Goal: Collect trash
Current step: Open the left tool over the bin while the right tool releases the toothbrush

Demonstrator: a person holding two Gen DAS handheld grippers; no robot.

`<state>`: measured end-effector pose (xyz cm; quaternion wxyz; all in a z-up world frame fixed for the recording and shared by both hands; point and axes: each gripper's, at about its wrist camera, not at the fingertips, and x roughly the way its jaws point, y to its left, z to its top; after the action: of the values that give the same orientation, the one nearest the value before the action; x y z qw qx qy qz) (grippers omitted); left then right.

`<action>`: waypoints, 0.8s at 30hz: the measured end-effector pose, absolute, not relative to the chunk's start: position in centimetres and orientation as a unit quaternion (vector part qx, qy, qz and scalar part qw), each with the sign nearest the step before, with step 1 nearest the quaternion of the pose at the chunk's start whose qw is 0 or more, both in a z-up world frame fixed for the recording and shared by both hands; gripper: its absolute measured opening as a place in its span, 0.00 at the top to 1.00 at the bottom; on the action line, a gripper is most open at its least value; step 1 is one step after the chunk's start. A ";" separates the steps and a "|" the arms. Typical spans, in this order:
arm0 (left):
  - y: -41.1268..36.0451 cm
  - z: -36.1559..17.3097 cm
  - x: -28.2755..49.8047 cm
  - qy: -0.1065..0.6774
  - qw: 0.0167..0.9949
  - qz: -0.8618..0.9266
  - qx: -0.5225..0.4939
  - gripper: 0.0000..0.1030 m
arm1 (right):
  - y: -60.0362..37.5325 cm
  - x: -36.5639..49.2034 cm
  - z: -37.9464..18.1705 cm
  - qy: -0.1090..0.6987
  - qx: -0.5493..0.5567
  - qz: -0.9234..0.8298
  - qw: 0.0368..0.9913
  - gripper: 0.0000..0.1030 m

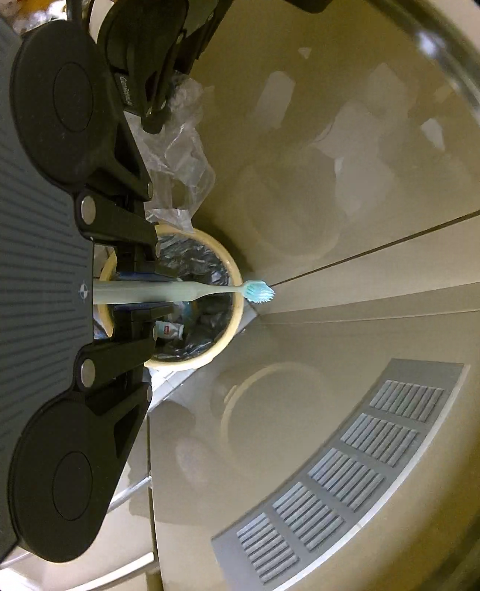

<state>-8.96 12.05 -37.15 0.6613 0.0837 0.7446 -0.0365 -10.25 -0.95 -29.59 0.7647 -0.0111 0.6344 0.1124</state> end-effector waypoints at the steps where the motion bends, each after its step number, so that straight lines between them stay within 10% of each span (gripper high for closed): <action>1: 11.9 -37.6 -8.9 0.745 0.661 -0.036 0.084 0.97 | -0.8 -10.2 -30.1 0.636 -0.013 0.112 0.763 0.87; 22: 10.8 -45.7 -7.3 0.774 0.623 -0.019 0.109 0.96 | -0.9 -7.8 -38.3 0.679 -0.010 0.106 0.727 0.87; 24: 10.8 -46.0 -6.9 0.773 0.624 -0.015 0.111 0.76 | -0.9 -7.6 -38.6 0.678 -0.010 0.107 0.728 0.86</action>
<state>-6.92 10.80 -46.05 0.6239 0.1109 0.7735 -0.0148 -7.62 -0.94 -38.55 0.7277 -0.0104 0.6775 0.1066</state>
